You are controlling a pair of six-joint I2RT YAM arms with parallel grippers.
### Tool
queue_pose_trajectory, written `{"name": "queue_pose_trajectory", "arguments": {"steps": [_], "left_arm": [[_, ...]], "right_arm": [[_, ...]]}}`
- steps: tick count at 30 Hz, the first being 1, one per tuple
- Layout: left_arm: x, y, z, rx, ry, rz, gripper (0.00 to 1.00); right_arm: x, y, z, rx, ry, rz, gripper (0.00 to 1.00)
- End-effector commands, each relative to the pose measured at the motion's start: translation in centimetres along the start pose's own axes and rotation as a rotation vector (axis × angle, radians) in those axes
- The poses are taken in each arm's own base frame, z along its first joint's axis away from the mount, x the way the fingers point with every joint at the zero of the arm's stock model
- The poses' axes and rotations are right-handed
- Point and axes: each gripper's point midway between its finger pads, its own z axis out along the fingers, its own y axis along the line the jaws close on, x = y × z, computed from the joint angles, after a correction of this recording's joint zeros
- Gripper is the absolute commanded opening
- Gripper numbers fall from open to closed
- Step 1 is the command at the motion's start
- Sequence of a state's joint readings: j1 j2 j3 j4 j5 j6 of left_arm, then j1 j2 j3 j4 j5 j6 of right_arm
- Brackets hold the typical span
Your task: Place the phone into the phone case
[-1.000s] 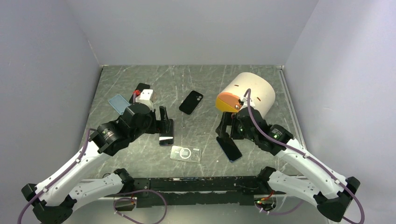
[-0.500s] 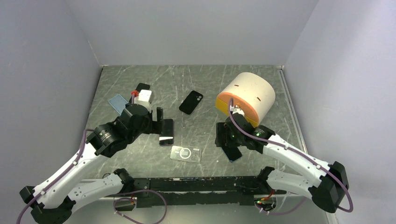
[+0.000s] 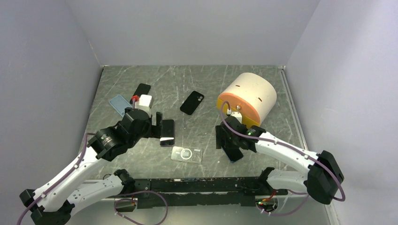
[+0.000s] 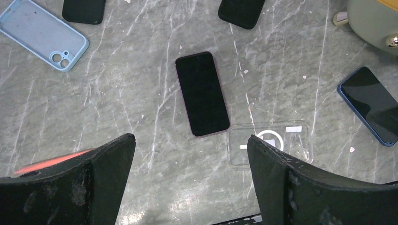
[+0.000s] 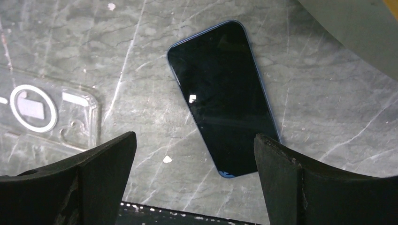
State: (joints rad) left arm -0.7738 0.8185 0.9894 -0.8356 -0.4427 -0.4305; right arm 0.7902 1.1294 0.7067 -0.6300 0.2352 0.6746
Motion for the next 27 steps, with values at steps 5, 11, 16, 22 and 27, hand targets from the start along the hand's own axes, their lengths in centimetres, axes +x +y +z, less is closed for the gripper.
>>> {"name": "queue_pose_trajectory", "arguments": {"steps": [5, 11, 16, 22, 27], "left_arm": [[-1.1, 0.3, -0.3, -0.012, -0.047, 0.005, 0.94], [-1.1, 0.5, -0.2, -0.02, -0.05, 0.008, 0.94], [-1.1, 0.6, -0.1, -0.031, -0.047, 0.014, 0.94], [-1.2, 0.7, -0.1, -0.037, -0.058, 0.006, 0.94], [-1.1, 0.7, -0.2, -0.037, -0.055, 0.005, 0.94]], "right_arm": [[0.1, -0.8, 2.6, 0.104, -0.002, 0.03, 0.99], [0.0, -2.2, 3.2, 0.199, 0.007, 0.005, 0.99], [0.9, -1.8, 4.0, 0.164, 0.022, -0.001, 0.99], [1.6, -1.2, 4.8, 0.134, 0.062, -0.028, 0.99], [1.8, -2.4, 4.9, 0.202, 0.06, -0.022, 0.99]]}}
